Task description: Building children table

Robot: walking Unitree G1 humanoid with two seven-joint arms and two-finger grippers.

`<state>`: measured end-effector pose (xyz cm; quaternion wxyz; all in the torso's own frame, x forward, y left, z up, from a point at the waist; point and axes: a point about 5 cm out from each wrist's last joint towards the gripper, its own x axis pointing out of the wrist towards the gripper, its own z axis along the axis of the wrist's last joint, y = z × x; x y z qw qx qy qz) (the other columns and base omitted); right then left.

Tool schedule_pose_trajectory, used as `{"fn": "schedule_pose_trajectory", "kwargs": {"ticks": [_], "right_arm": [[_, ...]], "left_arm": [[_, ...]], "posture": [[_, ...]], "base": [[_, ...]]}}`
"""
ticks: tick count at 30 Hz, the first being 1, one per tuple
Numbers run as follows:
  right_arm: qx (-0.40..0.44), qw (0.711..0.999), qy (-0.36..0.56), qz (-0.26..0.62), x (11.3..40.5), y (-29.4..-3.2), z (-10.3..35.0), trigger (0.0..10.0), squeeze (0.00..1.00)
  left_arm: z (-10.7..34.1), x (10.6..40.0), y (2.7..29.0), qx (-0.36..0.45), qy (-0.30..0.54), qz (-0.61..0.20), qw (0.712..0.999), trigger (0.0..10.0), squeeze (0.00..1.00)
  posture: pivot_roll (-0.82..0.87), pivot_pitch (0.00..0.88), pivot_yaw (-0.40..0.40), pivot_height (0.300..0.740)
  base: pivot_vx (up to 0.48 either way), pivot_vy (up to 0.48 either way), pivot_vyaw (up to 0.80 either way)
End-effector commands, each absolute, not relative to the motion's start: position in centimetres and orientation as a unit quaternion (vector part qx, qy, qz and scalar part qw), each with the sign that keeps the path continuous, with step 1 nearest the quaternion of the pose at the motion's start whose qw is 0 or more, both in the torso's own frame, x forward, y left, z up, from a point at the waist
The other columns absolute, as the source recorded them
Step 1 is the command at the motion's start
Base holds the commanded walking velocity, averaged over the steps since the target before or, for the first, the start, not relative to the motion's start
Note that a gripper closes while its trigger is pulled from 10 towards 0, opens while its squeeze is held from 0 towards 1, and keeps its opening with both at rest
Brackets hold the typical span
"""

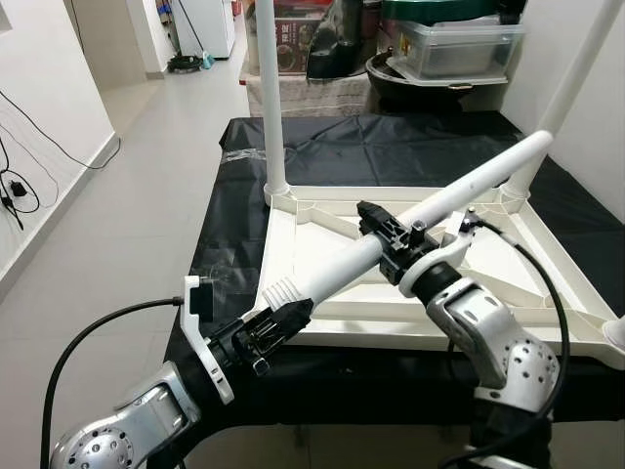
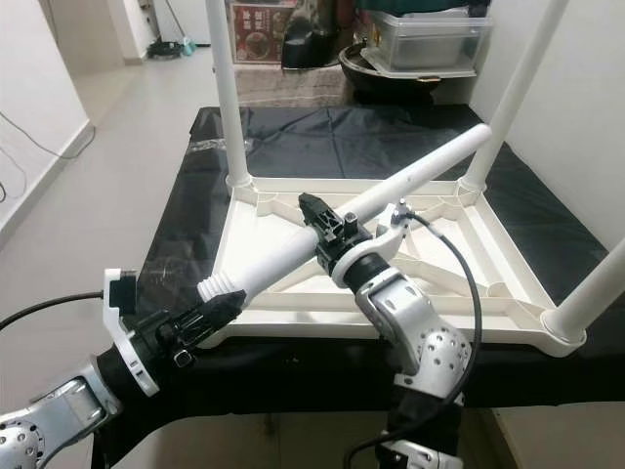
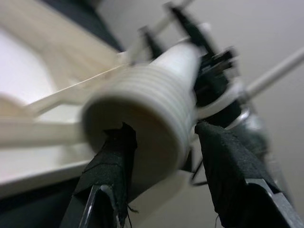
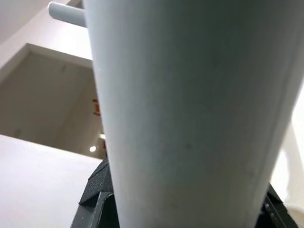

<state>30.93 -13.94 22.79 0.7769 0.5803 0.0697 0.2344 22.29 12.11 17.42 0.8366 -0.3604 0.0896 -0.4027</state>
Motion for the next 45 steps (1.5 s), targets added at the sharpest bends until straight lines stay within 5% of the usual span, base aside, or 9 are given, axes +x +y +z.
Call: {"fn": "schedule_pose_trajectory", "kwargs": {"ticks": [1, 2, 3, 6, 9, 15, 37, 45], "right_arm": [[0.585, 0.77, 0.018, 0.254, 31.2, -14.1, 24.6, 2.9, 0.0], [0.57, 0.785, 0.013, 0.243, 31.5, -14.5, 24.7, 10.0, 0.0], [0.57, 0.785, 0.013, 0.243, 31.5, -14.5, 24.7, 10.0, 0.0], [0.468, 0.863, -0.024, 0.189, 32.7, -16.0, 25.3, 10.0, 0.0], [0.379, 0.903, -0.061, 0.194, 33.0, -15.7, 26.4, 10.0, 0.0], [0.235, 0.946, -0.099, 0.202, 33.3, -13.9, 27.0, 10.0, 0.0], [0.194, 0.947, -0.13, 0.219, 33.5, -11.7, 26.3, 10.0, 0.0], [0.186, 0.937, -0.122, 0.269, 33.3, -10.9, 26.0, 10.0, 0.0]], "left_arm": [[15.3, 22.0, 11.7, -0.351, 0.153, -0.385, 0.84, 10.0, 0.0], [15.1, 21.9, 11.6, -0.347, 0.157, -0.376, 0.845, 10.0, 0.0], [15.1, 21.9, 11.6, -0.347, 0.157, -0.376, 0.845, 10.0, 0.0], [14.4, 21.5, 11.1, -0.32, 0.167, -0.349, 0.865, 10.0, 0.0], [14.2, 21.2, 10.5, -0.294, 0.17, -0.339, 0.877, 10.0, 0.0], [14.1, 21.0, 9.7, -0.253, 0.162, -0.321, 0.898, 10.0, 0.0], [13.3, 19.4, 8.6, -0.153, 0.144, -0.294, 0.932, 10.0, 0.0], [13.2, 18.9, 8.4, -0.15, 0.142, -0.284, 0.936, 10.0, 0.0]], "posture": [[0.03, 0.074, -0.03, 0.74], [0.03, 0.074, -0.03, 0.74], [0.03, 0.074, -0.03, 0.74], [0.04, 0.073, -0.034, 0.74], [0.04, 0.079, -0.036, 0.74], [0.04, 0.086, -0.039, 0.74], [0.05, 0.072, -0.052, 0.74], [0.05, 0.078, -0.058, 0.74]], "base": [[0.0, 0.0, 0.0], [0.0, 0.0, 0.0], [0.0, 0.0, 0.0], [0.0, 0.0, 0.0], [0.0, 0.0, 0.0], [0.0, 0.0, 0.2], [0.0, 0.0, 0.8], [0.0, 0.0, 0.0]]}}
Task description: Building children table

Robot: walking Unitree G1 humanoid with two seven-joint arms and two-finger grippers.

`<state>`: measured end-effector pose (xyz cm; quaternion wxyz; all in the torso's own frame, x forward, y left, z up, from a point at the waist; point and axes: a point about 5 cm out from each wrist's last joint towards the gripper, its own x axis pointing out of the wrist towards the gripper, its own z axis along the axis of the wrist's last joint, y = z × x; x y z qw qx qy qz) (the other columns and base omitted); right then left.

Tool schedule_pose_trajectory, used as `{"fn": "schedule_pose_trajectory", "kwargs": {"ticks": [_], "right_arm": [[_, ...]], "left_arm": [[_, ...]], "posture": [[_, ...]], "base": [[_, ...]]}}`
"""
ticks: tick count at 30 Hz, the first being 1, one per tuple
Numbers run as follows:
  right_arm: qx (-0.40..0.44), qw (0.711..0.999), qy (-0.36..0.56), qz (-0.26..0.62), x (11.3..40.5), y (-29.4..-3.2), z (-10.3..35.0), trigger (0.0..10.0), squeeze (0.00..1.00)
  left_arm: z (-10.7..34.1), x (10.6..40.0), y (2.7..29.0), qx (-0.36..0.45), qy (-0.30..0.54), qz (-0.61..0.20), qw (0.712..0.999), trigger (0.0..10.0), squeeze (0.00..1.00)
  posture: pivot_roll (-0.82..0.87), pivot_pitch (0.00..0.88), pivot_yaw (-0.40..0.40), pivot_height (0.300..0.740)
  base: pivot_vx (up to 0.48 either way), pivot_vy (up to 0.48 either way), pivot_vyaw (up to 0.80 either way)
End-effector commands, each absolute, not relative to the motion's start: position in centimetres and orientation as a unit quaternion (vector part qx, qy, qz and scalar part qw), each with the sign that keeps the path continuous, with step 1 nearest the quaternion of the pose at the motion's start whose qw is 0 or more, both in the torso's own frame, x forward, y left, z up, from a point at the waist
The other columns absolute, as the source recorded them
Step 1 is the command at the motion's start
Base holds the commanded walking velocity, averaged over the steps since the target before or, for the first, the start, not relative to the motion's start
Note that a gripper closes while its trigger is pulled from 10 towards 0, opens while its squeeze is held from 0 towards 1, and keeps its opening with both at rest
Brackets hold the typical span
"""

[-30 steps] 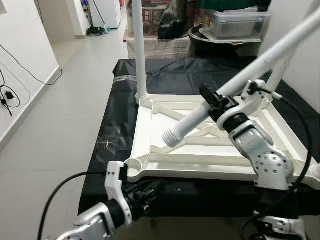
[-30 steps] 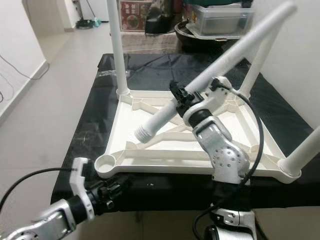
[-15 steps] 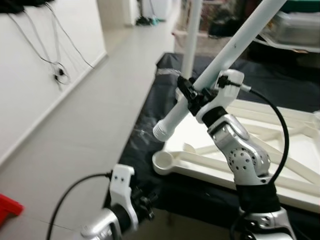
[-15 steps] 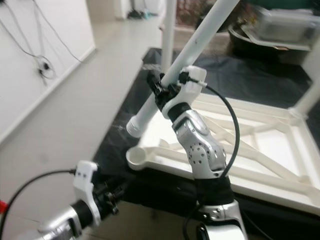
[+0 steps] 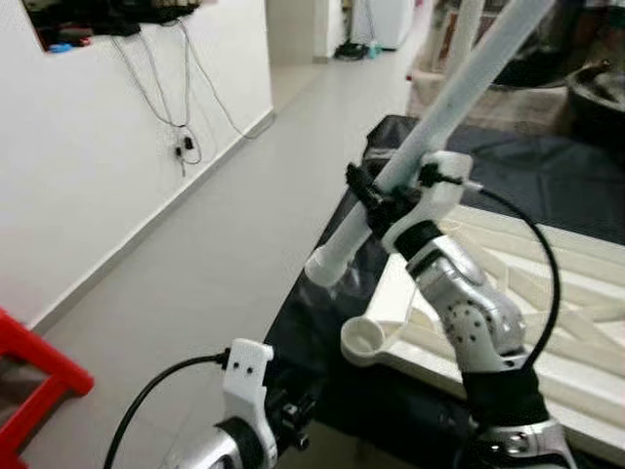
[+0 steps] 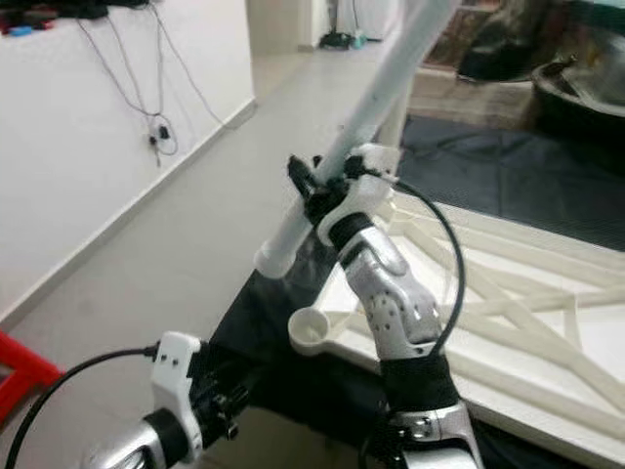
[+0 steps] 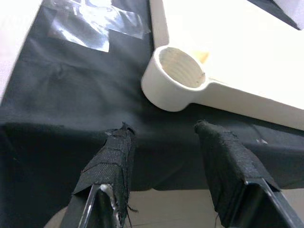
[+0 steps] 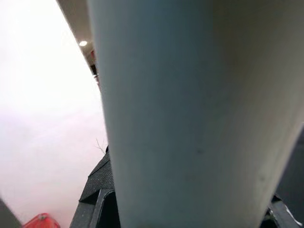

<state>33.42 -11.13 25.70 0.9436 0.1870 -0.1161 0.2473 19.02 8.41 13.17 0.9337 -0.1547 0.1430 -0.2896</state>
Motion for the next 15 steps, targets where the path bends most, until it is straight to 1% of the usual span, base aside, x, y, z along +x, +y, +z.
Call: {"fn": "schedule_pose_trajectory", "kwargs": {"ticks": [1, 4, 5, 7, 11, 15], "right_arm": [[0.186, 0.936, -0.122, 0.272, 33.3, -10.9, 25.9, 10.0, 0.0], [0.17, 0.929, -0.11, 0.309, 33.5, -11.1, 25.6, 10.0, 0.0], [0.163, 0.925, -0.108, 0.326, 33.7, -11.5, 25.7, 10.0, 0.0], [0.159, 0.923, -0.108, 0.335, 33.8, -11.8, 25.8, 10.0, 0.0], [0.139, 0.887, -0.109, 0.427, 34.0, -13.3, 26.9, 10.0, 0.0], [0.127, 0.883, -0.104, 0.439, 34.2, -13.7, 27.0, 10.0, 0.0]], "left_arm": [[13.2, 18.9, 8.4, -0.149, 0.141, -0.283, 0.937, 10.0, 0.0], [13.2, 18.8, 8.5, -0.15, 0.139, -0.282, 0.937, 10.0, 0.0], [13.3, 18.7, 8.5, -0.15, 0.138, -0.282, 0.938, 10.0, 0.0], [13.4, 18.6, 8.5, -0.151, 0.138, -0.281, 0.938, 10.0, 0.0], [13.7, 18.2, 8.4, -0.152, 0.135, -0.283, 0.937, 10.0, 0.0], [13.8, 18.0, 8.3, -0.151, 0.134, -0.286, 0.937, 10.0, 0.0]], "posture": [[0.05, 0.078, -0.058, 0.74], [0.06, 0.085, -0.059, 0.74], [0.06, 0.1, -0.059, 0.74], [0.06, 0.1, -0.059, 0.74], [0.06, 0.118, -0.059, 0.74], [0.06, 0.127, -0.057, 0.74]], "base": [[0.0, 0.0, 0.0], [0.0, 0.0, 0.0], [0.0, 0.0, 0.0], [0.0, 0.0, 0.0], [0.0, 0.0, 0.0], [0.0, 0.0, 0.0]]}}
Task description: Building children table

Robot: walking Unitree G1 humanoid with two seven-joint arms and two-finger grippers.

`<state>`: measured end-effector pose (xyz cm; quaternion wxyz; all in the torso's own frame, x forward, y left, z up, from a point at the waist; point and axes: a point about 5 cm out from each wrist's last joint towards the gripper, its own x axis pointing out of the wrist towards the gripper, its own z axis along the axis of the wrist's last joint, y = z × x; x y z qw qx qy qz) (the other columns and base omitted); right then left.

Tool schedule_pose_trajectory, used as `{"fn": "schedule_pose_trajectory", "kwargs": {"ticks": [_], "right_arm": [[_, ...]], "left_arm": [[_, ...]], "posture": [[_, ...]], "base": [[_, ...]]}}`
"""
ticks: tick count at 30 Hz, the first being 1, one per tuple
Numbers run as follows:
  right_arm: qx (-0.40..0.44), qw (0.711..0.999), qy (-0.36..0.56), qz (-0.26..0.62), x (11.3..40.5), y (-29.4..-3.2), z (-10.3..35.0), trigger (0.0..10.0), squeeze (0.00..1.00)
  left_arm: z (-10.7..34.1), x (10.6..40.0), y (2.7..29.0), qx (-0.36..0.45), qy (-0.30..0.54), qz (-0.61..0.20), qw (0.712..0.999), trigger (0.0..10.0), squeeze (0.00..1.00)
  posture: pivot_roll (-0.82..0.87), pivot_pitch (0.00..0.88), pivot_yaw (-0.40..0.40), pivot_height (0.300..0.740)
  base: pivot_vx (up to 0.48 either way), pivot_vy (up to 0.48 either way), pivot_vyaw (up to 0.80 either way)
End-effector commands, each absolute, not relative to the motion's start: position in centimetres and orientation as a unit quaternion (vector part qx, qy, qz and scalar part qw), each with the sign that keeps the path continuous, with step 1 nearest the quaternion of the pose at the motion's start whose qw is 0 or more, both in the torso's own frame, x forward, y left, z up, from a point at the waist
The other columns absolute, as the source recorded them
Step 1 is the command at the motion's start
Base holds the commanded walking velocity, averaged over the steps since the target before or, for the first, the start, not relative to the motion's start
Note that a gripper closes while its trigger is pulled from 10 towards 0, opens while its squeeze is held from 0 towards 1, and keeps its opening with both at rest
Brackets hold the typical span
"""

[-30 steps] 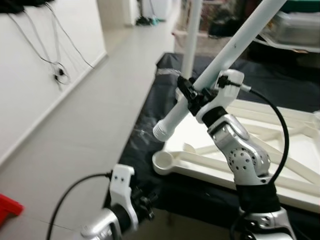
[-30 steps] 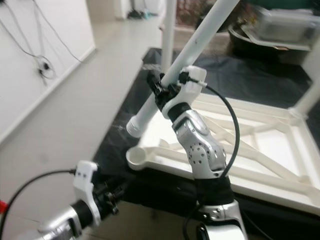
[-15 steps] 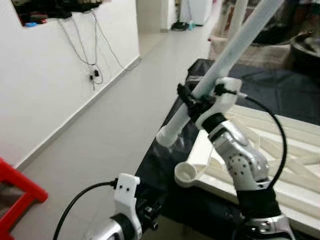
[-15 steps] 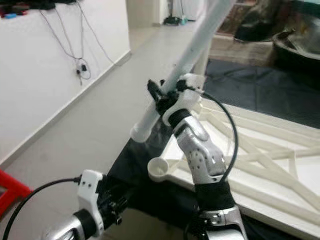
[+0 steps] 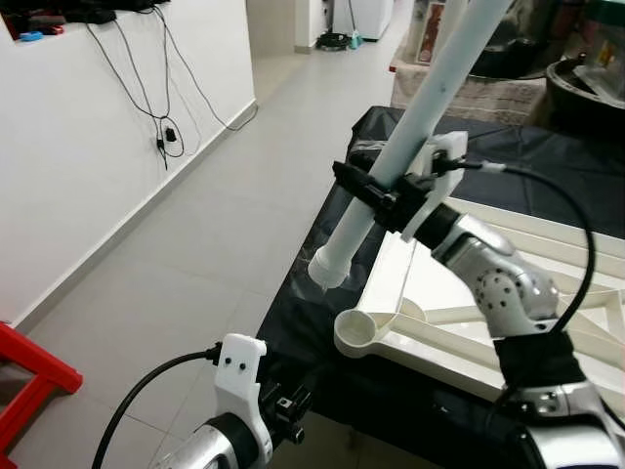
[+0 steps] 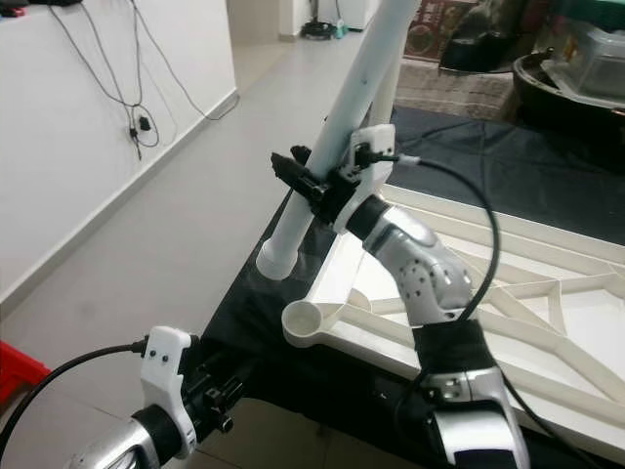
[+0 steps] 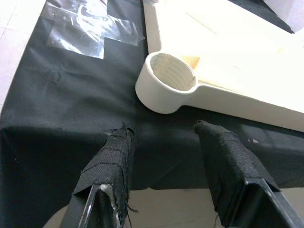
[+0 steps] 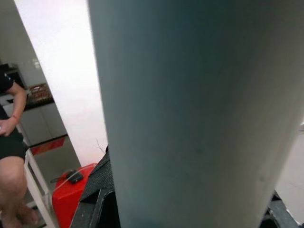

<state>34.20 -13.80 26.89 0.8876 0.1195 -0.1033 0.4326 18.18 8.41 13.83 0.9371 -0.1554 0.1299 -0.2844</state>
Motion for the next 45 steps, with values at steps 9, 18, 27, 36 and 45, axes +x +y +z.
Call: {"fn": "schedule_pose_trajectory", "kwargs": {"ticks": [9, 18, 27, 36, 45], "right_arm": [[0.08, 0.806, -0.063, 0.583, 33.4, -13.6, 25.6, 10.0, 0.0], [0.055, 0.784, -0.058, 0.616, 33.8, -14.1, 25.1, 10.0, 0.0], [0.03, 0.78, -0.058, 0.622, 34.2, -15.1, 25.1, 10.0, 0.0], [0.03, 0.777, -0.066, 0.625, 34.8, -16.0, 25.9, 10.0, 0.0], [0.057, 0.867, -0.121, 0.479, 37.3, -15.6, 27.9, 10.0, 0.0]], "left_arm": [[14.4, 16.9, 8.2, -0.156, 0.138, -0.284, 0.936, 10.0, 0.0], [14.6, 16.1, 8.3, -0.154, 0.143, -0.283, 0.936, 10.0, 0.0], [14.9, 15.3, 8.4, -0.152, 0.154, -0.283, 0.934, 10.0, 0.0], [15.0, 15.4, 8.6, -0.144, 0.15, -0.274, 0.939, 10.0, 0.0], [15.2, 15.9, 8.9, -0.123, 0.131, -0.252, 0.951, 10.0, 0.0]], "posture": [[0.09, 0.185, -0.058, 0.74], [0.09, 0.207, -0.055, 0.74], [0.11, 0.242, -0.037, 0.74], [0.11, 0.238, -0.034, 0.74], [0.11, 0.222, -0.036, 0.74]], "base": [[0.0, 0.0, 0.0], [0.0, 0.0, 0.0], [0.0, 0.0, 0.0], [0.0, 0.0, 0.0], [0.0, 0.0, 0.0]]}}
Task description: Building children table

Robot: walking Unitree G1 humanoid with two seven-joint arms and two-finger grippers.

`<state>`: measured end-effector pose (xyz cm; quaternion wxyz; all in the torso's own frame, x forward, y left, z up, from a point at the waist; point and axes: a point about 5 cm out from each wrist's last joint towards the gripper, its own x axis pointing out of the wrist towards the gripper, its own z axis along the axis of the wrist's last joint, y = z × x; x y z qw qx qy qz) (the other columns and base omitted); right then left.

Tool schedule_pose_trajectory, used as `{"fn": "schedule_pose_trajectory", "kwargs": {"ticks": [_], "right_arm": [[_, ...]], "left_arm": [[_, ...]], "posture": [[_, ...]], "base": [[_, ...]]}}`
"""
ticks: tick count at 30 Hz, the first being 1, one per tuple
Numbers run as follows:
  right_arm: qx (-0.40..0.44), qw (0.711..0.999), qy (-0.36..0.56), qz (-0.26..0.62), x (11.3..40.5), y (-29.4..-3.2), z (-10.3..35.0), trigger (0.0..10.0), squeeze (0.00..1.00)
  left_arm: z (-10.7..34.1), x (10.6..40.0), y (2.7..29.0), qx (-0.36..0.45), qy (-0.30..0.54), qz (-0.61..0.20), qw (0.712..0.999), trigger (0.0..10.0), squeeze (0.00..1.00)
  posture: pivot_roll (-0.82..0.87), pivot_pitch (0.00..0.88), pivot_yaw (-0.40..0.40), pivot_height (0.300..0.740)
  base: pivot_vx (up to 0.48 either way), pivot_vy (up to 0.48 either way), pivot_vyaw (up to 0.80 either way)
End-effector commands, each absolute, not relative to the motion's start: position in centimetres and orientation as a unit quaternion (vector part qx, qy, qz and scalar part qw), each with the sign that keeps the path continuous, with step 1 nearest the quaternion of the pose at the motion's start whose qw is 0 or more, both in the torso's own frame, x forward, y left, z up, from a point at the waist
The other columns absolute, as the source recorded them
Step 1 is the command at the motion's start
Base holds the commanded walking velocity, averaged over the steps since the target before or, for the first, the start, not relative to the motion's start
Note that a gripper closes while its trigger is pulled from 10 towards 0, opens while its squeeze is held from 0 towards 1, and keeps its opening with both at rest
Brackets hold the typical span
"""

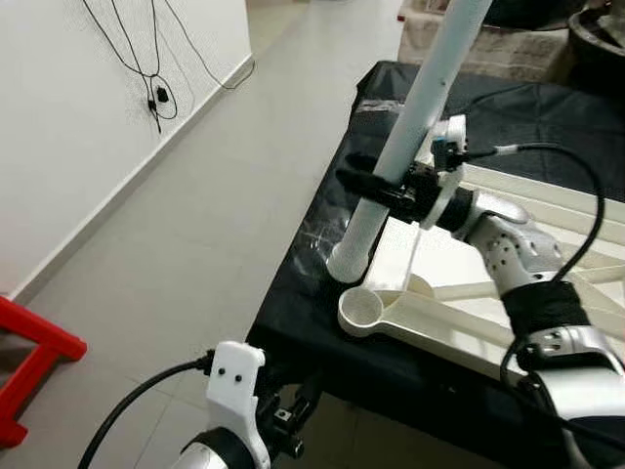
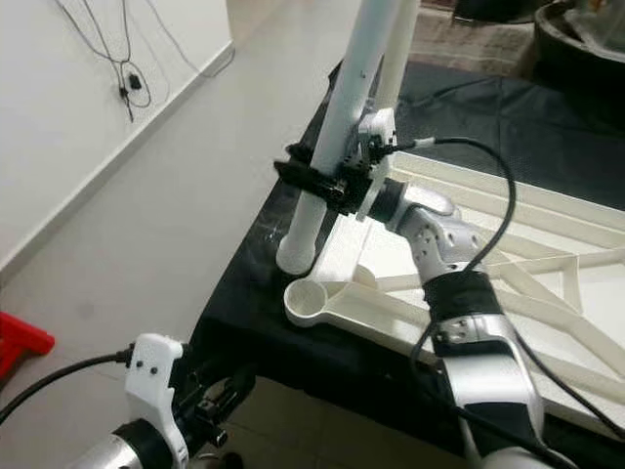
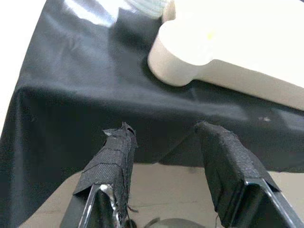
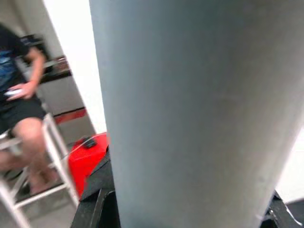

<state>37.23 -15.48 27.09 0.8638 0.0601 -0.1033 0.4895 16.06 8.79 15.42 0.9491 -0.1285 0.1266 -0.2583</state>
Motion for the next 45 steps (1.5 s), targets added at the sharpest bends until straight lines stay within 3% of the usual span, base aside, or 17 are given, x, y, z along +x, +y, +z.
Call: {"fn": "schedule_pose_trajectory", "kwargs": {"ticks": [1, 2, 3, 4, 5, 45], "right_arm": [[0.077, 0.915, -0.173, 0.356, 38.1, -16.3, 29.5, 10.0, 0.0], [0.094, 0.933, -0.197, 0.288, 38.3, -16.9, 30.3, 10.0, 0.0], [0.094, 0.933, -0.197, 0.288, 38.3, -16.9, 30.3, 10.0, 0.0], [0.104, 0.944, -0.23, 0.213, 38.0, -17.6, 30.8, 10.0, 0.0], [0.11, 0.943, -0.237, 0.208, 37.7, -17.5, 30.7, 10.0, 0.0], [0.119, 0.948, -0.254, 0.151, 36.6, -15.6, 30.4, 10.0, 0.0]], "left_arm": [[15.3, 16.4, 9.1, -0.106, 0.116, -0.242, 0.958, 10.0, 0.0], [15.4, 16.7, 9.2, -0.097, 0.106, -0.237, 0.961, 10.0, 0.0], [15.4, 16.7, 9.2, -0.097, 0.106, -0.237, 0.961, 10.0, 0.0], [15.3, 17.2, 9.3, -0.086, 0.096, -0.228, 0.965, 10.0, 0.0], [15.3, 17.4, 9.3, -0.085, 0.094, -0.227, 0.965, 10.0, 0.0], [14.5, 18.2, 8.7, -0.085, 0.083, -0.214, 0.97, 10.0, 0.0]], "posture": [[0.1, 0.19, -0.048, 0.74], [0.1, 0.19, -0.048, 0.74], [0.1, 0.19, -0.048, 0.74], [0.09, 0.18, -0.049, 0.74], [0.09, 0.171, -0.052, 0.74], [0.07, 0.138, -0.066, 0.74]], "base": [[0.0, 0.0, 0.0], [0.0, 0.0, 0.0], [0.0, 0.0, 0.0], [0.0, 0.0, 0.0], [0.0, 0.0, 0.0], [-0.04, 0.0, 0.0]]}}
